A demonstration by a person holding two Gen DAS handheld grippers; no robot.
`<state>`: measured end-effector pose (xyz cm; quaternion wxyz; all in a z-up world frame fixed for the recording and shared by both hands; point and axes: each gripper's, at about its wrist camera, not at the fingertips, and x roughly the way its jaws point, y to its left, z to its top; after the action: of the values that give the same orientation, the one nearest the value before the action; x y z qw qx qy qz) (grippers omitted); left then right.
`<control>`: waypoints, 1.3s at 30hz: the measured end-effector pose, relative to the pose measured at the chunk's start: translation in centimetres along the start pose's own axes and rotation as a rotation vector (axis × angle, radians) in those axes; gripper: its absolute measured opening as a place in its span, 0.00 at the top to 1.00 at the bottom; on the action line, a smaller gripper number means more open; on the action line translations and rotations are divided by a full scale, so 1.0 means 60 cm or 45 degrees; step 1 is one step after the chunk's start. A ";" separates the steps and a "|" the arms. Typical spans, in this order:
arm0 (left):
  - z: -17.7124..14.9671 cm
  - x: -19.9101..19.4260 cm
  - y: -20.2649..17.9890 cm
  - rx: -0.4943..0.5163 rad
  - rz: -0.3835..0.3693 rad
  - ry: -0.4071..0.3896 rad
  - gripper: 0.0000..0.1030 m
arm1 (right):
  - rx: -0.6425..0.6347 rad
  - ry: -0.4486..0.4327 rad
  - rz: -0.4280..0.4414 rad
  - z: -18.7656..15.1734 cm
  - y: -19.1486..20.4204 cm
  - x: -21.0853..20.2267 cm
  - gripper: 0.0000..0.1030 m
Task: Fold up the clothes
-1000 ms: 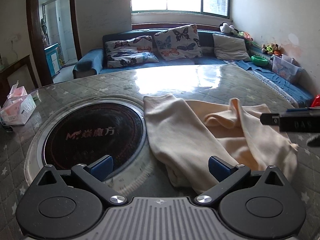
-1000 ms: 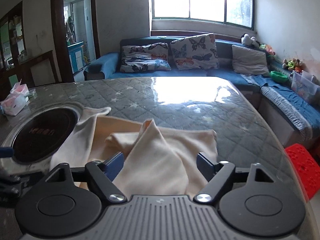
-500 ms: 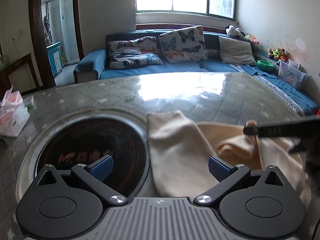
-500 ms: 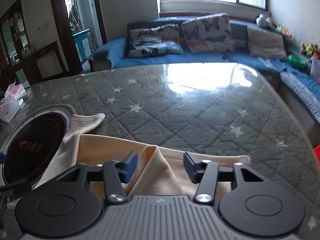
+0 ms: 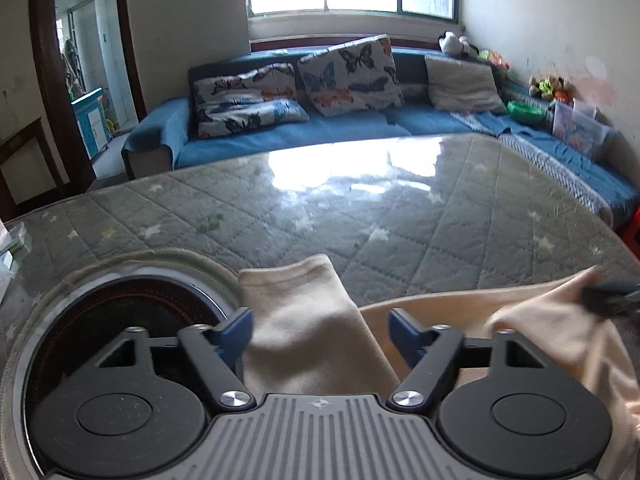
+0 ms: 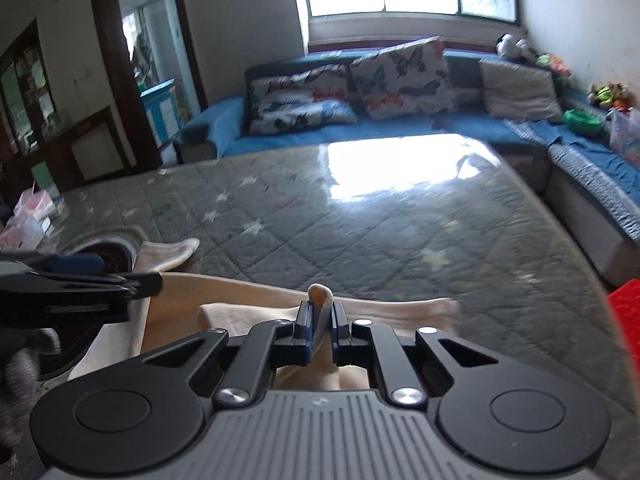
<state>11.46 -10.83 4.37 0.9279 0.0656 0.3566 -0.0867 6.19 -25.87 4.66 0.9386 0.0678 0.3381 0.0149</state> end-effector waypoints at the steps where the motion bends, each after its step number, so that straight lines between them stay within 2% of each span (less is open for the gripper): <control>1: -0.003 0.003 -0.001 0.015 0.000 0.006 0.43 | 0.012 -0.021 -0.015 -0.002 -0.008 -0.015 0.93; 3: -0.009 0.007 0.002 0.029 -0.007 0.016 0.65 | 0.038 -0.069 -0.054 -0.008 -0.024 -0.051 0.93; 4: -0.010 0.006 0.006 0.023 -0.009 0.017 0.69 | 0.049 -0.091 -0.075 -0.012 -0.031 -0.067 0.93; 6: -0.014 0.003 0.015 0.011 -0.013 0.016 0.86 | 0.085 -0.131 -0.115 -0.025 -0.046 -0.099 0.94; 8: -0.018 -0.004 0.025 -0.001 -0.009 0.003 0.91 | 0.128 -0.160 -0.171 -0.043 -0.063 -0.130 0.95; 13: -0.031 -0.042 0.061 -0.044 -0.014 -0.043 0.93 | 0.276 -0.184 -0.332 -0.108 -0.112 -0.190 0.95; 16: -0.047 -0.078 0.098 -0.091 0.004 -0.080 0.93 | 0.364 -0.185 -0.385 -0.136 -0.136 -0.212 0.95; 20: -0.073 -0.129 0.148 -0.158 0.041 -0.129 0.94 | 0.418 -0.170 -0.486 -0.176 -0.163 -0.238 0.95; 23: -0.109 -0.173 0.193 -0.222 0.073 -0.141 0.94 | 0.443 -0.152 -0.523 -0.198 -0.174 -0.245 0.95; 27: -0.162 -0.227 0.242 -0.289 0.105 -0.135 0.94 | 0.441 -0.119 -0.566 -0.219 -0.173 -0.247 0.95; 30: -0.199 -0.248 0.269 -0.306 0.104 -0.076 0.94 | 0.436 -0.101 -0.577 -0.227 -0.170 -0.247 0.94; 32: -0.215 -0.250 0.280 -0.306 0.117 -0.042 0.94 | 0.432 -0.085 -0.567 -0.227 -0.169 -0.245 0.90; 35: -0.227 -0.250 0.284 -0.292 0.133 -0.001 0.89 | 0.373 -0.081 -0.580 -0.223 -0.158 -0.249 0.85; 37: -0.229 -0.260 0.270 -0.259 0.129 -0.011 0.83 | 0.333 -0.096 -0.594 -0.218 -0.152 -0.259 0.82; 39: -0.224 -0.279 0.254 -0.211 0.093 -0.058 0.66 | 0.313 -0.112 -0.592 -0.212 -0.147 -0.273 0.80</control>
<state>-6.36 8.42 6.62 0.9406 -0.0004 0.3386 -0.0243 -14.72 -34.35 4.11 0.9152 0.1025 0.3028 -0.2453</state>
